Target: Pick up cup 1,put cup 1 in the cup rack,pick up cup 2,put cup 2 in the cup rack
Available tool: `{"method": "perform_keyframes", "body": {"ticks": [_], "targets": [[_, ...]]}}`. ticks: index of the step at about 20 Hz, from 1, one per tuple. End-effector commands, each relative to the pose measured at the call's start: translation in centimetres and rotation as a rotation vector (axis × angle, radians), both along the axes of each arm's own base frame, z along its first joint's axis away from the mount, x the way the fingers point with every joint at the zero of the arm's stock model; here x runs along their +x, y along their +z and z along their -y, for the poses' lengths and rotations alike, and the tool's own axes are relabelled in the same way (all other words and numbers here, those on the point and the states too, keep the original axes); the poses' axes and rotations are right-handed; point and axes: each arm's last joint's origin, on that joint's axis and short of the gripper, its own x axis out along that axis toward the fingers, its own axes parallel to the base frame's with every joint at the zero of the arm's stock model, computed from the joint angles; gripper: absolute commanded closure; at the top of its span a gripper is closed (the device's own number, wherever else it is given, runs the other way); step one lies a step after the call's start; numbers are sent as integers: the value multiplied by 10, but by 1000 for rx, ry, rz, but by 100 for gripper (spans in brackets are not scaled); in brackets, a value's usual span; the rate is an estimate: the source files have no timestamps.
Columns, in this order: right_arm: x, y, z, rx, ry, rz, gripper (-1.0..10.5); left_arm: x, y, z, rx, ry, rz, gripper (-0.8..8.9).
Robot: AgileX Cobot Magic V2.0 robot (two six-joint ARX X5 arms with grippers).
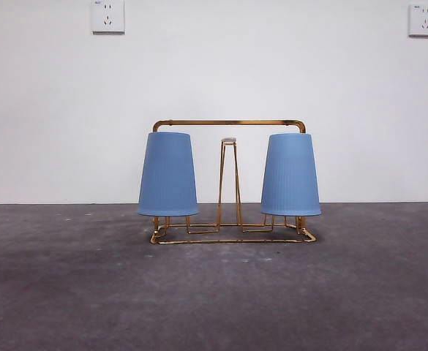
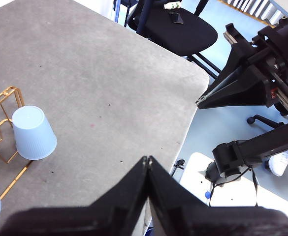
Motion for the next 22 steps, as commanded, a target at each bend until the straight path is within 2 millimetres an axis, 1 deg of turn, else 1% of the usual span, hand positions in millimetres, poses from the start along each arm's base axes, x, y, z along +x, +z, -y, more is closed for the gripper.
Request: {"method": "perform_keyframes", "body": {"ticks": [1,8,10,11,13,16,18,19,21,22], "targets": [[1,-3,0,-31,-16,-14,944,-1,0,0,0,-12,10,818],[12,-6,-7,-59,-25,-39,944,-1,0,0,-1,-9,7,817],[16,-7,-10,-67,-24,-52,944,0,0,0,8,-21,34,817],[19,-8,-12,-73,-24,-60,944,1,1,-2,8,6,41,817],[25,-11,-16,-85,-24,-77,944,3,5,-12,13,79,88,817],[33,-14,-21,-101,-24,-100,944,7,13,-30,31,170,210,817],[39,-16,-25,-114,-23,-118,944,11,20,-53,37,250,298,817],[42,-18,-27,-120,-23,-127,944,12,25,-69,33,304,337,817],[47,-20,-31,-130,-23,-142,944,8,32,-98,23,377,395,817],[48,-21,-32,-134,-23,-147,944,4,35,-108,9,381,416,817]]}}
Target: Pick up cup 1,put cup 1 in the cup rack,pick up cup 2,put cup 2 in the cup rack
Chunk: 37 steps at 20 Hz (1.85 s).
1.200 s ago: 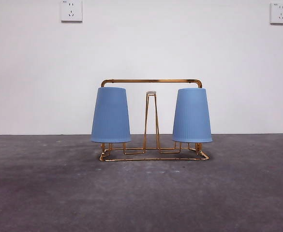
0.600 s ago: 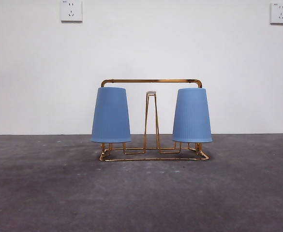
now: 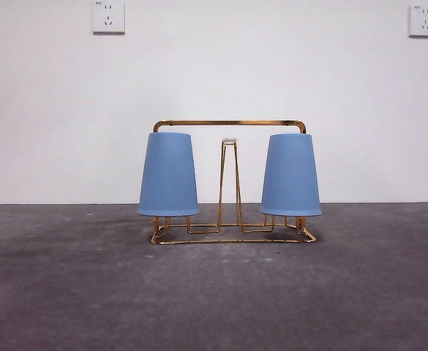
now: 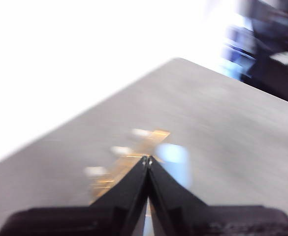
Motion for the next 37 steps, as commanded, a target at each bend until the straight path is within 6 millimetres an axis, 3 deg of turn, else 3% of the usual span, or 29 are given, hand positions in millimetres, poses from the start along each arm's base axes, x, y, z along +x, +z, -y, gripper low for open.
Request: {"method": "perform_keyframes", "body": {"ticks": [1,4,7,12,19,23,31,33,37], "targets": [[3,-4,-3,-22,4,-31,944,-12,6,-26,6,-9,92,817],[9,-7,-7,-34,4,-49,944,-26,2,-53,6,81,190,817],[12,-8,-9,-35,4,-49,944,-39,-24,-66,2,193,301,817],[16,-6,-12,-7,3,-8,944,-46,-120,-73,1,263,389,817],[19,-3,-13,15,4,23,944,-56,-270,-81,15,433,198,817],[19,-3,-13,15,4,24,944,-59,-327,-81,0,461,176,817],[19,-3,-13,15,4,24,944,-58,-394,-81,-74,489,64,817],[19,-3,-13,15,4,24,944,-58,-405,-81,-100,499,39,817],[19,-3,-13,9,-2,27,944,-58,-405,-81,-109,489,43,817]]}}
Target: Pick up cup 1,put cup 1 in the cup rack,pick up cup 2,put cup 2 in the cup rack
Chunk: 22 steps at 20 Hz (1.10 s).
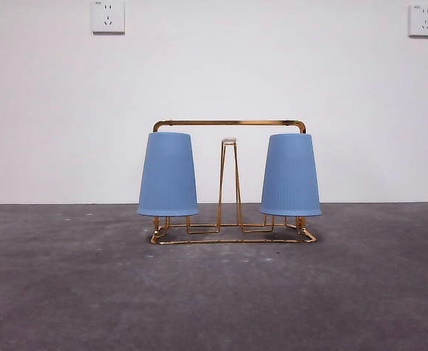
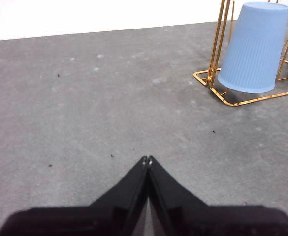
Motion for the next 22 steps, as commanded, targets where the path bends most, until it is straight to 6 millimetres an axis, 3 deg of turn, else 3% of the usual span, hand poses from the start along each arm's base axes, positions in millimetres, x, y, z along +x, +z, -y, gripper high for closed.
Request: {"method": "perform_keyframes", "body": {"ticks": [1,13,16,19,22], "targets": [[1,-1,-1,-9,-6,9,944,0,-3,0,-14,-1,-7,817],[1,0,0,-21,-22,22,944,1,-4,0,-15,-2,-27,817],[-7,14,25,-50,-145,186,945,1,-4,0,-15,-1,-27,817],[-29,36,53,194,-213,360,945,1,-4,0,-15,-2,-27,817],[-51,27,79,272,-324,550,944,1,-4,0,-15,-2,-27,817]]}}
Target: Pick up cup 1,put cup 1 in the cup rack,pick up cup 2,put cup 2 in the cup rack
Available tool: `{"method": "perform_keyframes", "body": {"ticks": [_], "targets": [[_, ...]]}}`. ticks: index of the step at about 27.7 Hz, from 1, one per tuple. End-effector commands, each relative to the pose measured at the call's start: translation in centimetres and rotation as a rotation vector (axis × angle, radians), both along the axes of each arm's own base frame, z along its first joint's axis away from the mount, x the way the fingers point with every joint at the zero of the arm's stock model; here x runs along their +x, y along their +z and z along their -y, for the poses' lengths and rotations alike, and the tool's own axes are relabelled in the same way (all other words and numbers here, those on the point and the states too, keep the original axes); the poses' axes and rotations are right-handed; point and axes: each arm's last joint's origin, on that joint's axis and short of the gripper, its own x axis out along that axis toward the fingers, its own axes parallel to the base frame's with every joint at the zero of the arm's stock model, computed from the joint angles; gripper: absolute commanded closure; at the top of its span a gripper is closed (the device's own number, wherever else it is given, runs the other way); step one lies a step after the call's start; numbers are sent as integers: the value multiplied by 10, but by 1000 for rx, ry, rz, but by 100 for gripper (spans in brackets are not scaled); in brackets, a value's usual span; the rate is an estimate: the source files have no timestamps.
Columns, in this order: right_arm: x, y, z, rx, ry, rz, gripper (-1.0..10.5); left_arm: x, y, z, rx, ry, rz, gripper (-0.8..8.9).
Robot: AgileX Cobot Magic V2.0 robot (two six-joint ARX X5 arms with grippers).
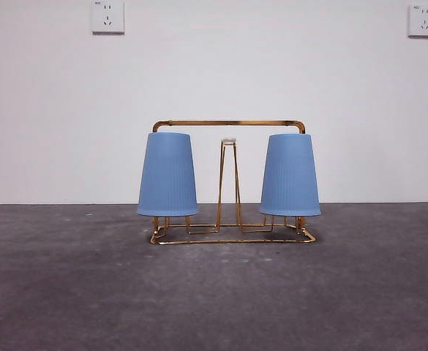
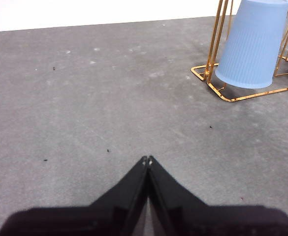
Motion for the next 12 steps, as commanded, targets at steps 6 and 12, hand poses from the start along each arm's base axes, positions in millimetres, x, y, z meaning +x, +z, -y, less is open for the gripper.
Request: {"method": "perform_keyframes", "body": {"ticks": [6,12], "targets": [[-13,-87,25,35,-251,219,944,0,-3,0,-10,2,-7,817],[-6,-168,25,34,-256,211,944,1,-3,0,-11,2,-12,817]]}}
